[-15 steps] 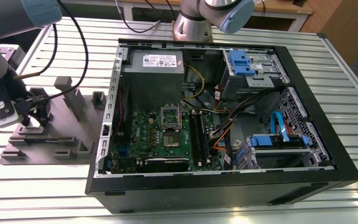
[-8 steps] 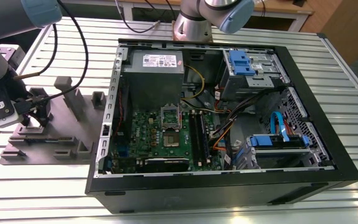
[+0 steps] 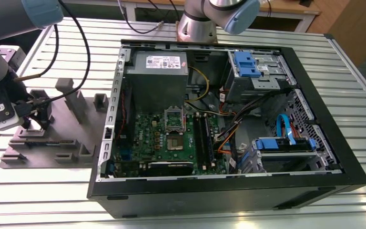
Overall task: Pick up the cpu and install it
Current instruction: 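Pick up the cpu and move it towards the insertion slot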
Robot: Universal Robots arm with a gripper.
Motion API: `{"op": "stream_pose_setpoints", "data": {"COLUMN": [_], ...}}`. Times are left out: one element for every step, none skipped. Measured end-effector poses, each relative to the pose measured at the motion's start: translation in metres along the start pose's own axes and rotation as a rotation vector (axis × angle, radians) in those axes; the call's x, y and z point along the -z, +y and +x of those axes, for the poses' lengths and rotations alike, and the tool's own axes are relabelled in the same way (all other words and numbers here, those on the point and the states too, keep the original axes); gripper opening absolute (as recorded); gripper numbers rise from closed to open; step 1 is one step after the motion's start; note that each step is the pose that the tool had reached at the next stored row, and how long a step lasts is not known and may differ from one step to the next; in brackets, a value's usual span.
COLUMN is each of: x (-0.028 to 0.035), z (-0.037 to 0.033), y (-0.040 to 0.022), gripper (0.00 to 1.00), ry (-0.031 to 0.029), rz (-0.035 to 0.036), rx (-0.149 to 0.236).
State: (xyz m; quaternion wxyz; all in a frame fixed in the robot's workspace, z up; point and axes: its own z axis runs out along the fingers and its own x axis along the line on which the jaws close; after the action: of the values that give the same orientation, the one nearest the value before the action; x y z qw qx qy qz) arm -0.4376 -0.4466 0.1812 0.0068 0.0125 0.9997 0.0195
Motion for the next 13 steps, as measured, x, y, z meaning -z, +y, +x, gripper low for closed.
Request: {"op": "stream_pose_setpoints", "data": {"x": [0.0,-0.0001,-0.0001,-0.0001,-0.0001,-0.0001,-0.0002,-0.0002,-0.0002,-0.0003,-0.0003,-0.0003,-0.0003], "z": [0.0,0.0,0.0,0.0,0.0,0.0,0.0,0.0,0.0001,0.0001,0.0001,0.0001,0.0001], "y": [0.0,0.0,0.0,0.0,0.0,0.0,0.0,0.0,0.0,0.0,0.0,0.0,0.0], "gripper": [0.47,0.47,0.47,0.47,0.47,0.47,0.47,0.47,0.47,0.47,0.47,0.47,0.47], "ry": [0.0,0.0,0.0,0.0,0.0,0.0,0.0,0.0,0.0,0.0,0.0,0.0,0.0], "rz": [0.0,0.0,0.0,0.0,0.0,0.0,0.0,0.0,0.0,0.0,0.0,0.0,0.0], "rx": [0.0,0.0,0.0,0.0,0.0,0.0,0.0,0.0,0.0,0.0,0.0,0.0,0.0]}}
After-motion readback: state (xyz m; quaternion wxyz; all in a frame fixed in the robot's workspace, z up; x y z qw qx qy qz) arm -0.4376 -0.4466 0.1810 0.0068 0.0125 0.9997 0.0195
